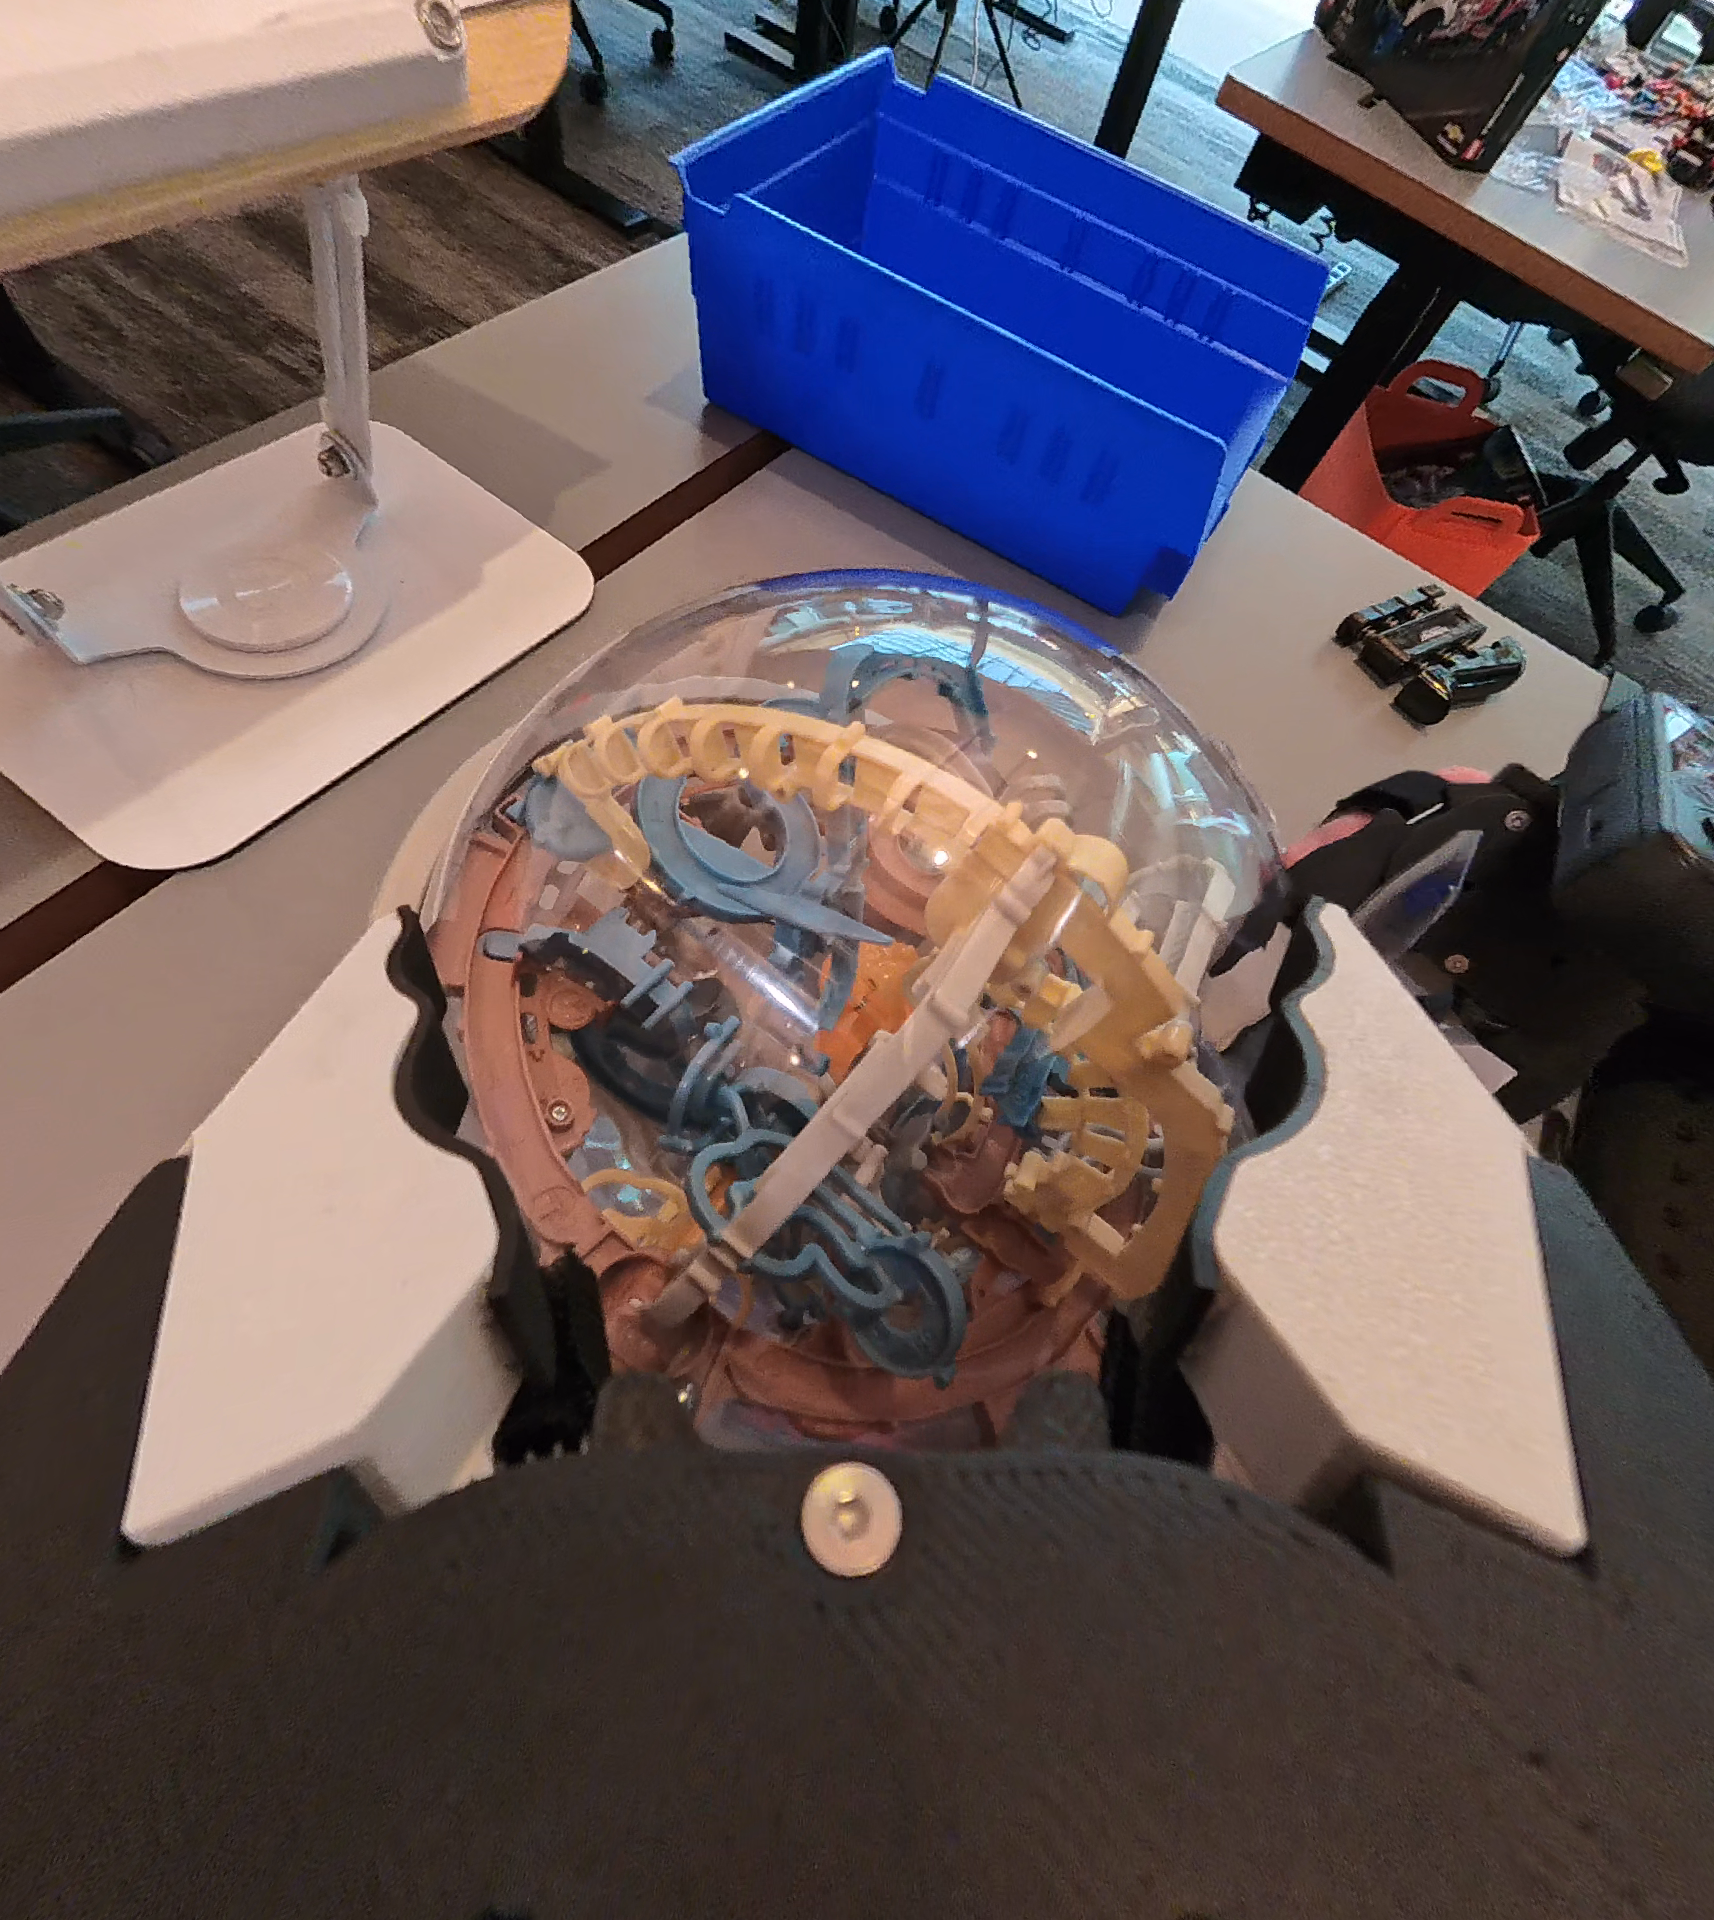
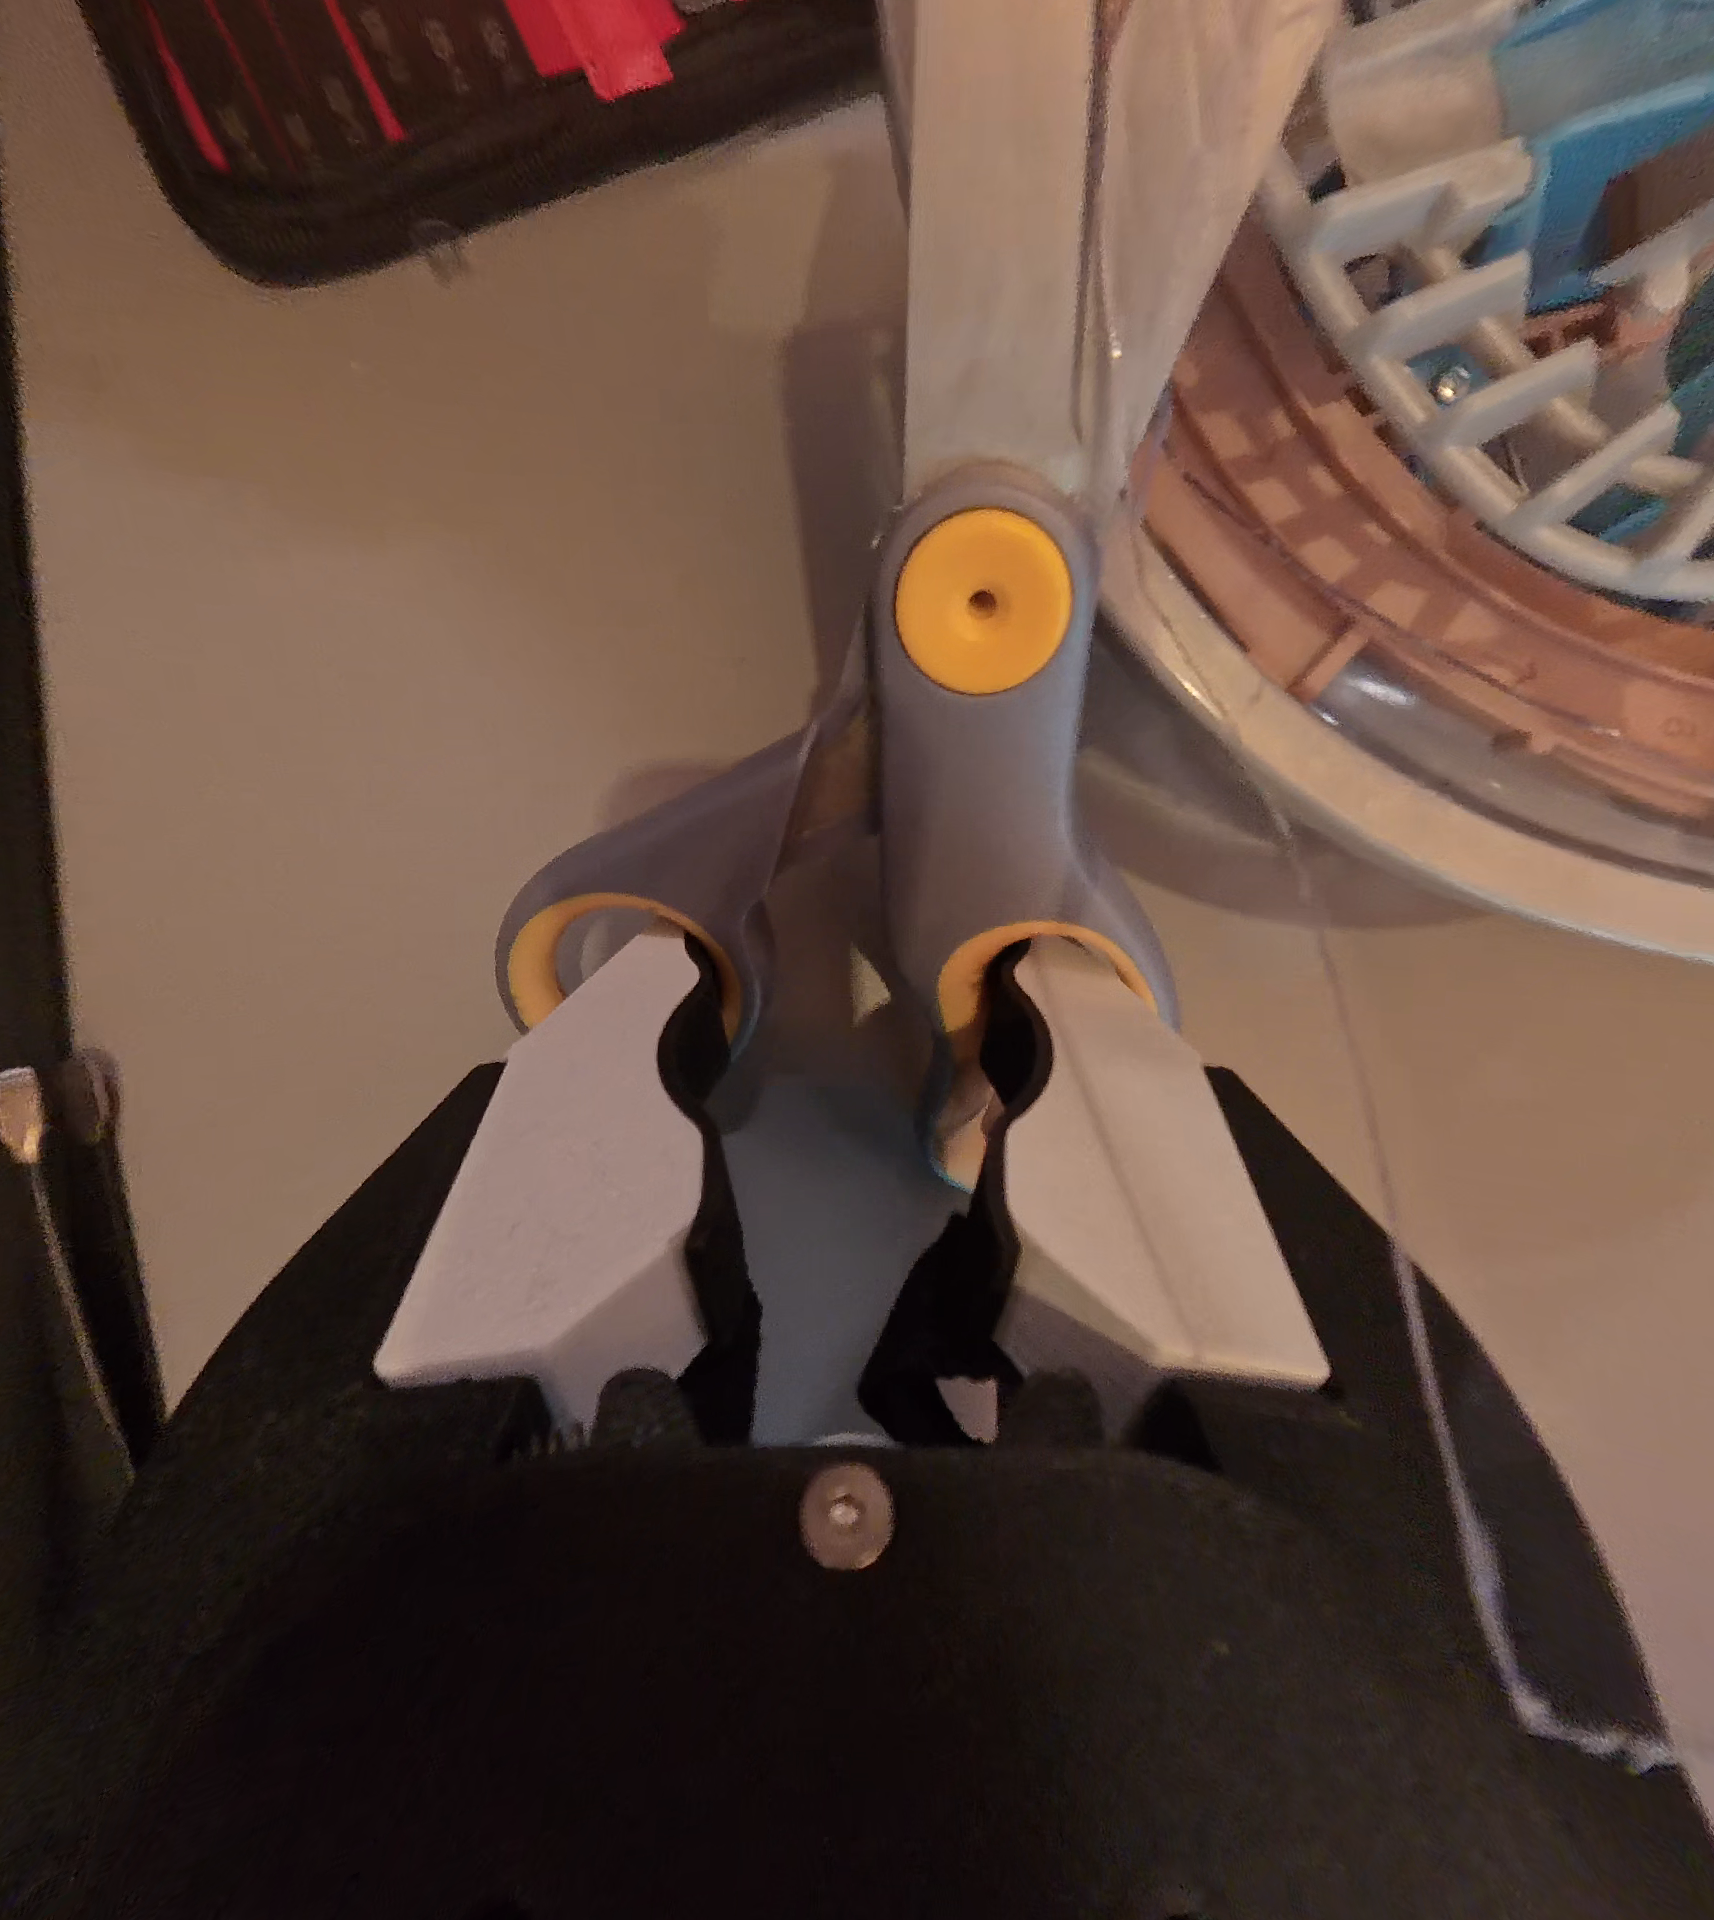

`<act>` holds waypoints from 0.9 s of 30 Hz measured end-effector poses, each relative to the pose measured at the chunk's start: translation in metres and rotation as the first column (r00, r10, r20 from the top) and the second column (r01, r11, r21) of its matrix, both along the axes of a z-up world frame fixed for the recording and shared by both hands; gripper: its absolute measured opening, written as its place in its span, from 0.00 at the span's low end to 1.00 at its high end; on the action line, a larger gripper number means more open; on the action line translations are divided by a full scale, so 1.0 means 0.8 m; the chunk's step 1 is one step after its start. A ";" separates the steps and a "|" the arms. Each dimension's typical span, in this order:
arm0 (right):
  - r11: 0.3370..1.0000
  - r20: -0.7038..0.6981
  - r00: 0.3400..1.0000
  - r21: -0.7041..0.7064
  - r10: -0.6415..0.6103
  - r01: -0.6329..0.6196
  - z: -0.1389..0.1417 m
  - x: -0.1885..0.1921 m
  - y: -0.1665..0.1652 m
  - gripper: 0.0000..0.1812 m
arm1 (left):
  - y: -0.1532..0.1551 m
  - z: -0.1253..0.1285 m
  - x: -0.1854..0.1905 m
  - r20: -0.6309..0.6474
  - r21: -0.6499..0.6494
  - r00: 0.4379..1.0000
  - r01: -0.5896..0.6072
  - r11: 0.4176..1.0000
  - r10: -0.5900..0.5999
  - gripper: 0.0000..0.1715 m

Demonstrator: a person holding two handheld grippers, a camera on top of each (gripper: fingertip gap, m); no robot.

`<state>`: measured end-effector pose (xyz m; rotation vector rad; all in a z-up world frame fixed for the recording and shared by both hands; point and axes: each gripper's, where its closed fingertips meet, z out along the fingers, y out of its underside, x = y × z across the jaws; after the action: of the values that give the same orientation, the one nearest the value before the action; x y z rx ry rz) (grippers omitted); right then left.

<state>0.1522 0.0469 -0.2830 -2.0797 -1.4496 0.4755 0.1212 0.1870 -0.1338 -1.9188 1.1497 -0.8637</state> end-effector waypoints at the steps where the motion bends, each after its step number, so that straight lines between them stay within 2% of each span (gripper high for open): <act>1: 1.000 -0.005 1.000 -0.006 0.004 -0.004 0.000 -0.002 -0.002 0.24 | 0.001 0.000 -0.001 -0.001 -0.009 1.000 0.003 1.000 -0.003 0.88; 4: 1.000 -0.034 0.999 -0.021 -0.006 0.005 0.002 -0.005 0.001 0.24 | 0.006 0.002 -0.004 0.010 -0.026 1.000 0.008 1.000 -0.008 0.86; 5: 0.999 -0.064 0.998 -0.036 -0.014 0.012 0.004 -0.008 0.002 0.24 | 0.012 0.009 -0.009 0.034 -0.030 0.999 -0.012 0.999 0.013 0.81; 6: 0.998 -0.107 0.994 -0.056 -0.024 0.018 0.011 -0.012 0.003 0.24 | 0.017 0.017 -0.016 0.056 0.006 0.998 -0.043 0.999 0.043 0.76; 8: 0.995 -0.199 0.979 -0.097 -0.041 0.022 0.029 -0.017 0.005 0.24 | 0.018 0.039 -0.039 0.092 0.130 0.987 -0.140 0.982 0.129 0.77; 10: 0.991 -0.260 0.964 -0.134 -0.055 0.020 0.039 -0.019 0.008 0.24 | -0.021 0.059 -0.055 0.160 0.165 0.981 -0.140 0.976 0.114 0.67; 11: 0.988 -0.291 0.955 -0.152 -0.060 0.016 0.043 -0.020 0.008 0.24 | -0.046 0.063 -0.058 0.207 0.153 0.973 -0.133 0.979 0.100 0.65; 13: 0.982 -0.367 0.927 -0.190 -0.074 0.003 0.055 -0.024 0.009 0.24 | -0.097 0.047 -0.053 0.243 0.103 0.968 -0.095 0.990 0.067 0.65; 16: 0.968 -0.498 0.862 -0.250 -0.095 -0.037 0.081 -0.030 0.012 0.24 | -0.164 -0.008 -0.015 0.272 -0.063 0.962 0.014 0.998 0.003 0.67; 18: 0.952 -0.580 0.807 -0.294 -0.108 -0.084 0.099 -0.035 0.011 0.24 | -0.190 -0.039 0.016 0.277 -0.170 0.960 0.083 0.982 -0.033 0.73; 21: 0.924 -0.664 0.738 -0.347 -0.123 -0.158 0.114 -0.043 0.005 0.24 | -0.193 -0.057 0.057 0.351 -0.293 0.936 0.130 0.947 -0.019 0.79; 24: 0.913 -0.673 0.733 -0.356 -0.100 -0.202 0.118 -0.051 -0.005 0.24 | -0.181 -0.047 0.087 0.541 -0.416 0.840 0.227 0.880 0.039 0.77; 26: 0.895 -0.699 0.707 -0.377 -0.105 -0.239 0.122 -0.056 -0.009 0.24 | -0.175 -0.043 0.102 0.615 -0.388 0.786 0.229 0.893 0.066 0.77; 27: 0.888 -0.704 0.702 -0.386 -0.110 -0.248 0.120 -0.057 -0.010 0.24 | -0.172 -0.046 0.107 0.609 -0.390 0.788 0.193 0.900 0.094 0.81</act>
<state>0.1066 0.0393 -0.1866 -1.8000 -0.9827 1.5981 0.2071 0.0498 -0.1704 -1.7074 0.6313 -1.7455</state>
